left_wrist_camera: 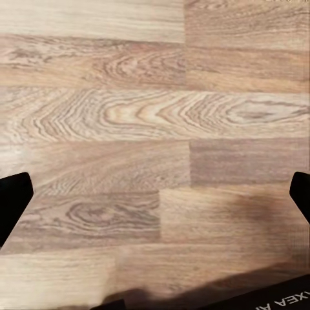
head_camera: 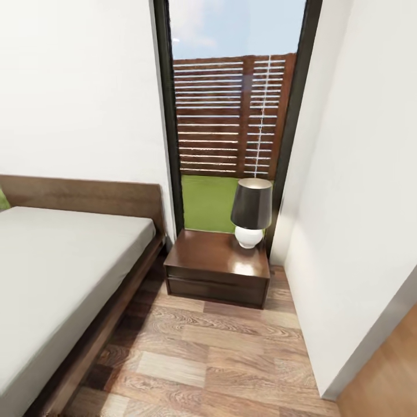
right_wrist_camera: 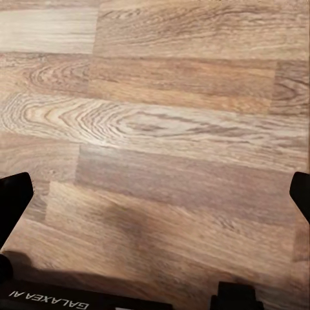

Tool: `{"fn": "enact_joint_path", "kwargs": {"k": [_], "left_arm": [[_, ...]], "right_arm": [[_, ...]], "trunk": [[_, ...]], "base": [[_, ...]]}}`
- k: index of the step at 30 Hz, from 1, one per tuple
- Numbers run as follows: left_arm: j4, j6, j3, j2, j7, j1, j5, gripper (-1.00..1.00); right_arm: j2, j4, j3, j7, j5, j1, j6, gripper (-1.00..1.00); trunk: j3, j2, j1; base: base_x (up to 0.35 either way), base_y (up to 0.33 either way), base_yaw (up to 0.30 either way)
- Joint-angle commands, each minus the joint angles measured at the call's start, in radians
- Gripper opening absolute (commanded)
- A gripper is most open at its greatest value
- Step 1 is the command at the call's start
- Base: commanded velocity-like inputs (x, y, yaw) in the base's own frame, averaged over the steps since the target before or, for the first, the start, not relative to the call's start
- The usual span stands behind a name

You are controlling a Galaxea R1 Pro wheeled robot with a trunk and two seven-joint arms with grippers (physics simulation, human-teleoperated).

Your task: In the bedroom, move the book from the bed onto either nightstand, and place the two sandals side by side next to the bed.

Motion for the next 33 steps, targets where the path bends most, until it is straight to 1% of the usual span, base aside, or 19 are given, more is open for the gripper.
{"fn": "enact_joint_path", "kwargs": {"k": [1, 26, 33], "left_arm": [[0.001, -0.005, 0.004, 0.0, -0.001, -0.001, -0.01, 1.0], [0.001, -0.005, 0.004, 0.0, -0.001, -0.001, -0.01, 1.0], [0.001, -0.005, 0.004, 0.0, -0.001, -0.001, -0.01, 1.0]], "right_arm": [[0.0, 0.0, -0.009, 0.003, 0.01, 0.0, -0.004, 1.0], [0.0, 0.0, -0.009, 0.003, 0.01, 0.0, -0.004, 1.0], [0.0, 0.001, -0.009, 0.003, 0.01, 0.0, -0.004, 1.0]], "trunk": [[-0.001, 0.0, 0.0], [-0.001, 0.0, 0.0], [-0.001, 0.0, 0.0]], "base": [[0.0, 0.0, 0.268], [0.0, 0.0, 0.281], [0.236, 0.0, 0.049]]}}
